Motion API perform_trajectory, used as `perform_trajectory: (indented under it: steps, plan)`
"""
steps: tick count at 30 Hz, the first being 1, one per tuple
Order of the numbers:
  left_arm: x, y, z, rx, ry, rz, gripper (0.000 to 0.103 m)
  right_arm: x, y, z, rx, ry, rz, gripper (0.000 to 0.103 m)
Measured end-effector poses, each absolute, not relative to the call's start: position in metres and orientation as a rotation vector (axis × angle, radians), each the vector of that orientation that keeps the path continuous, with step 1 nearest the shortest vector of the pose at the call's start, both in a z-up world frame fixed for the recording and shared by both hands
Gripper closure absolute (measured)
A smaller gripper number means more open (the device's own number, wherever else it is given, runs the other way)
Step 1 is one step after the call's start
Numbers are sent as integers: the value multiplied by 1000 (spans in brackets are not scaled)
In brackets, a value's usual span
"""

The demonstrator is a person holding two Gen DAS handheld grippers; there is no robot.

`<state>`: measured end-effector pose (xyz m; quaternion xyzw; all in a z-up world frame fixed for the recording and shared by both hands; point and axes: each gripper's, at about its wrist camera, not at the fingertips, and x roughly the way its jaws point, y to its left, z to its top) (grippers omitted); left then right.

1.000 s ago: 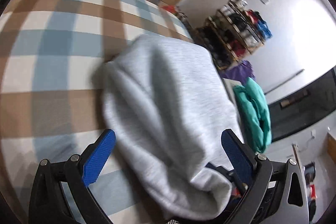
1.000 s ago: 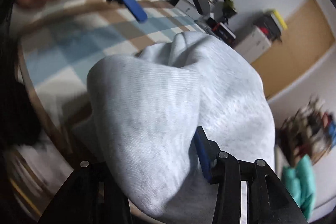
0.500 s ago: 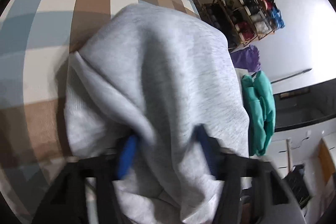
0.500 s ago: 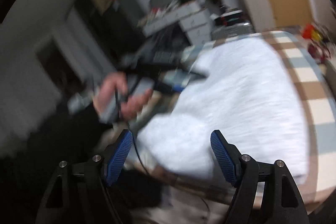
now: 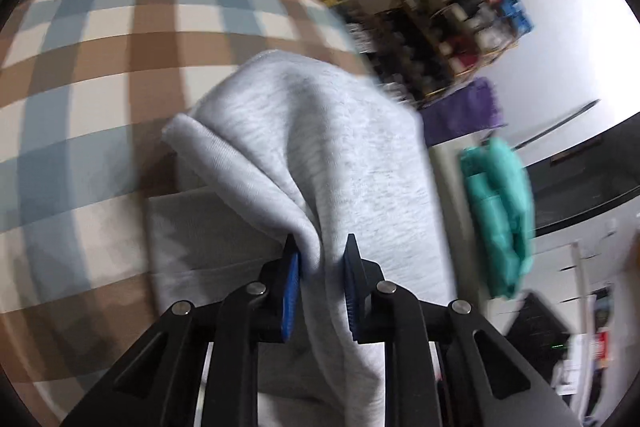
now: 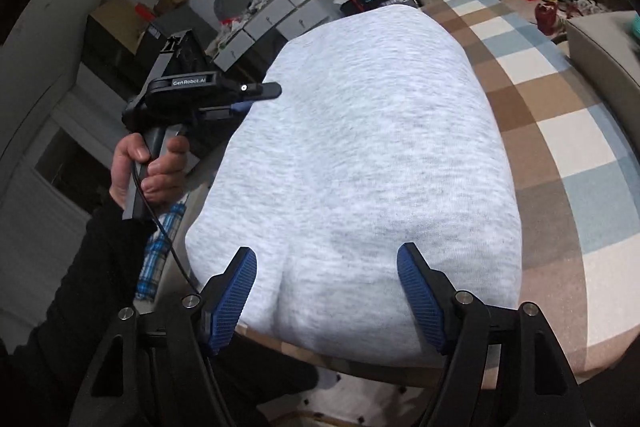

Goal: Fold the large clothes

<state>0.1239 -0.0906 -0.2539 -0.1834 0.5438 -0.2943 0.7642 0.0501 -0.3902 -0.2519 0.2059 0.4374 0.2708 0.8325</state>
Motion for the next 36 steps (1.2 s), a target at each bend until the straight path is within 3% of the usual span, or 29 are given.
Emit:
perform_trajectory:
  steps: [4,6,13,16,18,20,21,23,24,25,26,27,31,33,36]
  plan:
    - [122,-76,-289,-457,1227,-569,83,49,-374,-250,393,923,537,29]
    - [117,-66,-287,-465,1212,-510,63,44,-368,-248,366,913,501,28]
    - [61,-55,-230,-453,1147,-570,64,41,-366,-248,389,851,456,24]
    - [24,-90,-205,-359,1099,-701,52,48,-377,-251,476,841,478,24]
    - [3,-121,-212,-275,1091,-751,50,49,-387,-253,548,829,495,31]
    - [-3,-144,-237,-188,1167,-717,50,50,-400,-258,616,833,494,52]
    - [-5,-151,-251,-159,1196,-687,51,51,-408,-262,664,840,492,58]
    - [-3,-155,-289,-50,1272,-525,50,53,-420,-270,740,858,488,83]
    - [0,-151,-302,-52,1279,-486,36,54,-424,-275,772,874,486,91]
    - [2,-144,-311,-95,1274,-477,28,58,-428,-283,812,900,488,102]
    - [4,-134,-319,-150,1275,-455,15,60,-431,-287,841,912,493,103]
    - [5,-128,-326,-180,1288,-423,9,61,-433,-290,867,918,508,103]
    - [5,-125,-313,-161,1272,-422,14,61,-421,-282,753,926,479,103]
    - [4,-122,-289,-168,1231,-422,24,60,-413,-276,677,926,452,103]
    - [-10,-127,-243,-182,1087,-496,23,62,-402,-273,604,937,436,103]
